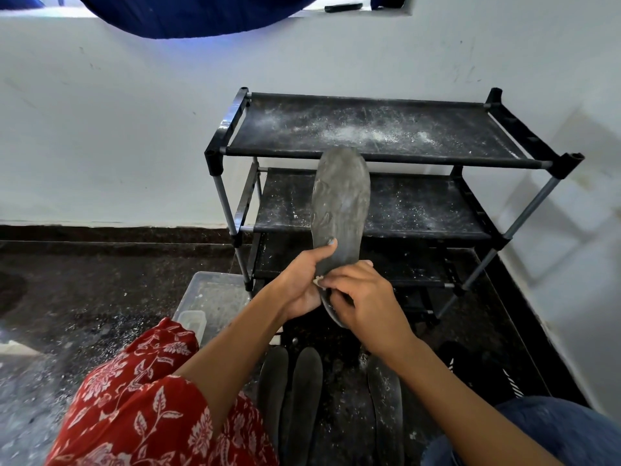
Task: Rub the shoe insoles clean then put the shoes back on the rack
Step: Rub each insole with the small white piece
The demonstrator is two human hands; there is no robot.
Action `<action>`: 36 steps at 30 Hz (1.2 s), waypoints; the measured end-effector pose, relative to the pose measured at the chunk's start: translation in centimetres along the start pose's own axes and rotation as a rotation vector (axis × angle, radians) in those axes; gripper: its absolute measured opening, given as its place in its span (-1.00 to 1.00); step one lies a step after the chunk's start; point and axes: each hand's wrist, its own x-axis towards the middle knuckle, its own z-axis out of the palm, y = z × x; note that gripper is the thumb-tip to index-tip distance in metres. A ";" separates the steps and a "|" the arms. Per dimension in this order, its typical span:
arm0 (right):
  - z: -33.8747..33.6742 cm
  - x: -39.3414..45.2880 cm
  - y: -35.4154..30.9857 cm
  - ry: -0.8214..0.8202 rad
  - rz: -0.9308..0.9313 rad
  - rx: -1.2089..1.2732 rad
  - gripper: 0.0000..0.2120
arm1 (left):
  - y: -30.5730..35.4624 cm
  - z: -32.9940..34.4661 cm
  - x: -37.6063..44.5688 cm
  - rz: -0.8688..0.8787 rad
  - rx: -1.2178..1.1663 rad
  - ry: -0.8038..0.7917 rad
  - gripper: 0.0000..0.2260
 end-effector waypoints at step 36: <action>-0.9 0.9 0.2 0.121 0.053 0.075 -0.77 | 0.3 0.2 0.0 0.141 0.027 0.098 -0.74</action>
